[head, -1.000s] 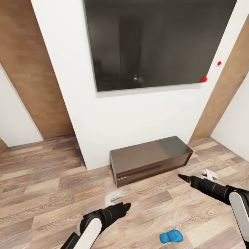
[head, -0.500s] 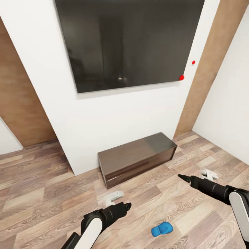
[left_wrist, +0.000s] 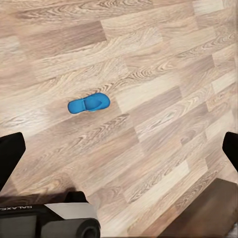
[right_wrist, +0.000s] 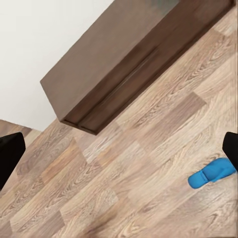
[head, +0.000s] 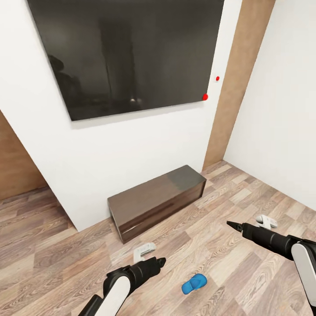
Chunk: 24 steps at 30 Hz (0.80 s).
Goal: In the bedroom, move the book from the bed onto either nightstand, and place the two sandals side by side next to the bed.
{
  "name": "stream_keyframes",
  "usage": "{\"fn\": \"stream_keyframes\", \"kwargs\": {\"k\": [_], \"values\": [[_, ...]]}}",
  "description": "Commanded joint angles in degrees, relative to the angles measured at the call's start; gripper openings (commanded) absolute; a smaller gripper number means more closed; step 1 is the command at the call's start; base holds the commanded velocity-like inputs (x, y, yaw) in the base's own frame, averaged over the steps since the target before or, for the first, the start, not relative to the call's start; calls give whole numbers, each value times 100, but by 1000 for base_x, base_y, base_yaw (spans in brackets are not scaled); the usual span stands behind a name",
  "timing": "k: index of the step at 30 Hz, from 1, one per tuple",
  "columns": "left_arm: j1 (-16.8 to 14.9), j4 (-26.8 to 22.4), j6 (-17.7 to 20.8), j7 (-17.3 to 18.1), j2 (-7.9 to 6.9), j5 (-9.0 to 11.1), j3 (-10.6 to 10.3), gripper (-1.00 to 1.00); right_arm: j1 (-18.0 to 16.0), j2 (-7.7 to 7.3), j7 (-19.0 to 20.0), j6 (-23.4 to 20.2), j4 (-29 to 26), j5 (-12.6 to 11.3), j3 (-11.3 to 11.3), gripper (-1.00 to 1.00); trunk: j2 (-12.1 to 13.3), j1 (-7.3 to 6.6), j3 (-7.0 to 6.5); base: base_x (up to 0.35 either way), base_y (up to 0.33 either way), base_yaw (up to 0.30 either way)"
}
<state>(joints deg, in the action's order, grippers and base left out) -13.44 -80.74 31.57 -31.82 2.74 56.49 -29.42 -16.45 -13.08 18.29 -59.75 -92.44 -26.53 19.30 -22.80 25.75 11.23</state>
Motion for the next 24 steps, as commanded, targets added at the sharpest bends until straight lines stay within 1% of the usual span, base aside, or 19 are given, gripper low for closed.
{"fn": "stream_keyframes", "kwargs": {"k": [1, 15, 24], "values": [[-6, 6, -15, -57, 3, 62, -3, 100, -7, -2, 60, -25, -2, 52, 6, 100, -12, 4, 12, 0, 0, -286], [-8, 57, -76, -55, 14, 72, 4, 100, -14, -9, 54, -25, 2, 52, 13, 100, -12, 4, 12, 0, 0, -286], [-9, 61, -86, -53, 15, 77, 6, 100, -15, -10, 53, -25, 1, 48, 84, 100, -12, 4, 12, 0, 0, -286]]}}
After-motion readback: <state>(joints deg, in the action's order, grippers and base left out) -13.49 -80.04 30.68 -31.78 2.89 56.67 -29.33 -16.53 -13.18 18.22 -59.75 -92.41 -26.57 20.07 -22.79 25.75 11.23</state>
